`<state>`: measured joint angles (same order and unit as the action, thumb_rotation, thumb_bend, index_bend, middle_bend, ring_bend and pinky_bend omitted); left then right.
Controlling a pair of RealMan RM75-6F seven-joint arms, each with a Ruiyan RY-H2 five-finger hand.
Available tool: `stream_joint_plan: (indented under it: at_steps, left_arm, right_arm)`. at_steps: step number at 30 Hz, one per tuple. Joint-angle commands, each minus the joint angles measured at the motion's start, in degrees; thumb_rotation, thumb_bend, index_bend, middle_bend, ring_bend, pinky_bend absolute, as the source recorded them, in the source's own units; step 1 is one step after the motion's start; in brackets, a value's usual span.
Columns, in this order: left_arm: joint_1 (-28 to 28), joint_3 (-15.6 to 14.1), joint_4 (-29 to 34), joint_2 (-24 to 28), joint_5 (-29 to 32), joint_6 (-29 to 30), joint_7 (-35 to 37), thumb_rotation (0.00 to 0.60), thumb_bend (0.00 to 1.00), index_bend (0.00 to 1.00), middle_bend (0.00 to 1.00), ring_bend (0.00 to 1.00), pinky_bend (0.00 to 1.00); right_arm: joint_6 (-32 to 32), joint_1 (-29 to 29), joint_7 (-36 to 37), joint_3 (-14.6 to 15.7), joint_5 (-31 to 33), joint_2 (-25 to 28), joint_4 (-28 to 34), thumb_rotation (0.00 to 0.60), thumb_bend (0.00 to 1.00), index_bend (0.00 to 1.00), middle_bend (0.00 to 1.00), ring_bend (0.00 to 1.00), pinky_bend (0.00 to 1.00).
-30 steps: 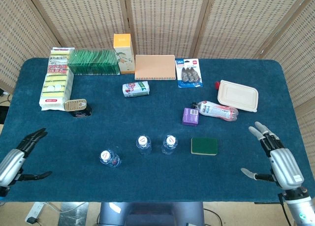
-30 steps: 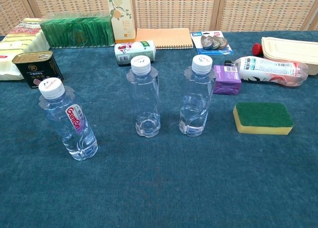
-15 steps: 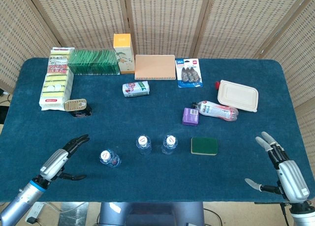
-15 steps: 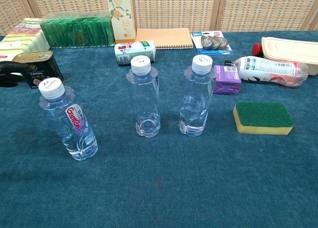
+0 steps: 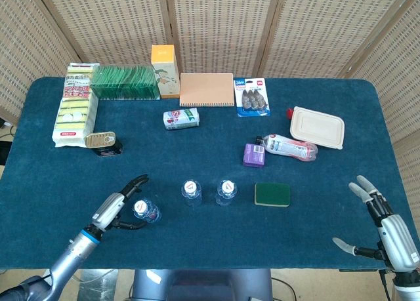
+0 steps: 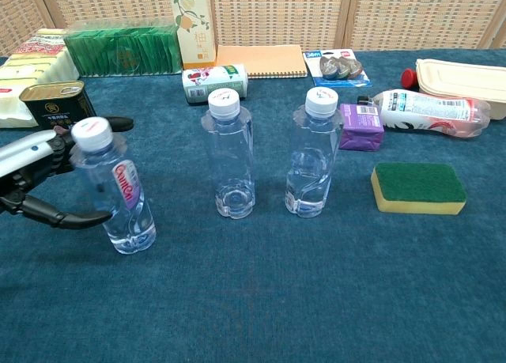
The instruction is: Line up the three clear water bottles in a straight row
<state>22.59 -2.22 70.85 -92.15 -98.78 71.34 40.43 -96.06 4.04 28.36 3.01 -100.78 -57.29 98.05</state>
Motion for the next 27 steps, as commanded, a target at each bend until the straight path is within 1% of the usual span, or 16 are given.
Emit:
stream_joint_plan:
  at_steps: [1,3,5,10,13,17,19,27]
  left_arm:
    - [0.38,0.17,-0.93,-1.57,0.77,0.34,0.17,0.600,0.31,0.10,0.13,0.13,0.31]
    - [0.16,0.21,-1.64,-2.42,1.17,0.98,-0.28,0.600,0.37,0.24,0.25,0.23,0.37]
    - [0.08,-0.02,-2.22,-3.01,1.51,1.14,-0.66,0.600,0.40,0.33,0.32,0.29,0.41]
    - [-0.15,-0.19,-3.06,-3.85,1.63,2.82,-0.98,0.600,0.42,0.42,0.39,0.34,0.43]
    - [-0.34,-0.40,-3.61,-3.79,1.01,4.70,-0.94,0.600,0.42,0.43,0.41,0.34,0.44]
    - [-1.17,0.67,-6.92,-5.35,-0.61,11.08,-1.83,0.600,0.40,0.43,0.41,0.34,0.45]
    - [-1.07,0.87,-8.57,-6.23,-1.15,12.69,-1.09,0.600,0.39,0.43,0.41,0.34,0.45]
    - [1.50,1.36,-13.61,-10.03,-1.18,12.03,0.58,0.600,0.38,0.43,0.41,0.34,0.45]
  right_arm:
    - [0.01,0.02,0.34,-0.05,-0.20,0.05,-0.08,0.541,0.00,0.10,0.02,0.00,0.10]
    - [0.14,0.06,0.58,-0.06,-0.30,0.07,-0.12,0.544,0.00,0.10,0.02,0.00,0.10]
    - [0.36,0.13,0.90,-0.05,-0.33,0.09,-0.16,0.544,0.00,0.10,0.02,0.00,0.10]
    - [0.60,0.12,0.96,-0.28,0.01,0.15,-0.13,0.542,0.00,0.10,0.02,0.00,0.10]
    - [0.71,0.15,1.01,-0.35,-0.05,0.10,-0.10,0.542,0.00,0.10,0.02,0.00,0.10]
    - [1.03,0.23,1.05,-0.42,-0.03,0.05,-0.08,0.542,0.00,0.10,0.03,0.00,0.10]
    - [1.06,0.23,1.03,-0.47,-0.04,0.07,0.00,0.543,0.00,0.10,0.03,0.00,0.10]
    - [1.55,0.38,0.52,-0.56,-0.24,-0.11,0.38,0.543,0.00,0.10,0.03,0.00,0.10]
